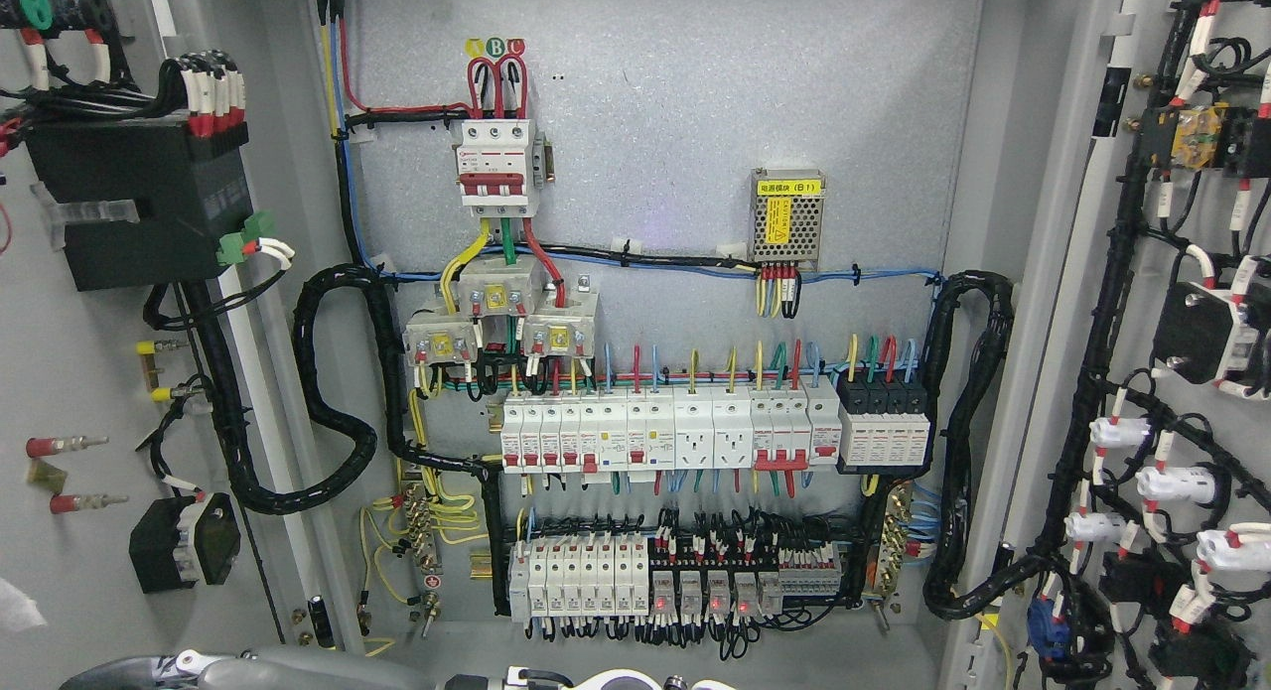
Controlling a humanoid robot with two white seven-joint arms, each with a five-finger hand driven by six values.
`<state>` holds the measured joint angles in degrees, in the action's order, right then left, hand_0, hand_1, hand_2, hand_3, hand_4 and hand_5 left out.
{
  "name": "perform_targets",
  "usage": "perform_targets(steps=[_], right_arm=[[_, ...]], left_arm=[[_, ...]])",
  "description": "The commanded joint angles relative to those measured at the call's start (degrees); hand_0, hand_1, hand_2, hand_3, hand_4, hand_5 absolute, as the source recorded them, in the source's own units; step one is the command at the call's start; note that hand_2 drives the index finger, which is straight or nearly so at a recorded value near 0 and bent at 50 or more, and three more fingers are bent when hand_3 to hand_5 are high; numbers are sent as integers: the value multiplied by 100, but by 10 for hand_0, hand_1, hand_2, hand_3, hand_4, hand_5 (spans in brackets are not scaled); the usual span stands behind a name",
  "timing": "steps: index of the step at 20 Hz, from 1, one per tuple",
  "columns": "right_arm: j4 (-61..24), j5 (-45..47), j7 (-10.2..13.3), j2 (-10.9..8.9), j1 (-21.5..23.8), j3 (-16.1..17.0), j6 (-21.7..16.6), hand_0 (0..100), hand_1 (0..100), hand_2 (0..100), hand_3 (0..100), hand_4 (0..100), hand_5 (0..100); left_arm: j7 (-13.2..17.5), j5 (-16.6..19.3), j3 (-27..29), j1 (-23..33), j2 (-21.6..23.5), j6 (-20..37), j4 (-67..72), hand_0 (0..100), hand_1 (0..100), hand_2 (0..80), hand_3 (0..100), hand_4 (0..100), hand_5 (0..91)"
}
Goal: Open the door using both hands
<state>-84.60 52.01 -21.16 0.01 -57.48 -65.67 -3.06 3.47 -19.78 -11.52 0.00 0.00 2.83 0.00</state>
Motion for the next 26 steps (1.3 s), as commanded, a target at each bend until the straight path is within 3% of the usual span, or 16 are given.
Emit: perform_targets(steps=[1,5,26], right_arm=[[14,318,251,-1,-211,-472,-10,219,0,0,0,0,0],[14,547,437,-1,-361,-534,-10,219,0,0,0,0,0],[154,837,437,-1,-1011,-939,-10,219,0,0,0,0,0]], left_arm=[[-4,0,0,-193,53,-2,79,291,0,29,29,33,0],[-4,0,0,-193,44,-2,79,291,0,29,29,33,0],[-4,9,0,-202,44,-2,79,292,0,29,29,33,0]])
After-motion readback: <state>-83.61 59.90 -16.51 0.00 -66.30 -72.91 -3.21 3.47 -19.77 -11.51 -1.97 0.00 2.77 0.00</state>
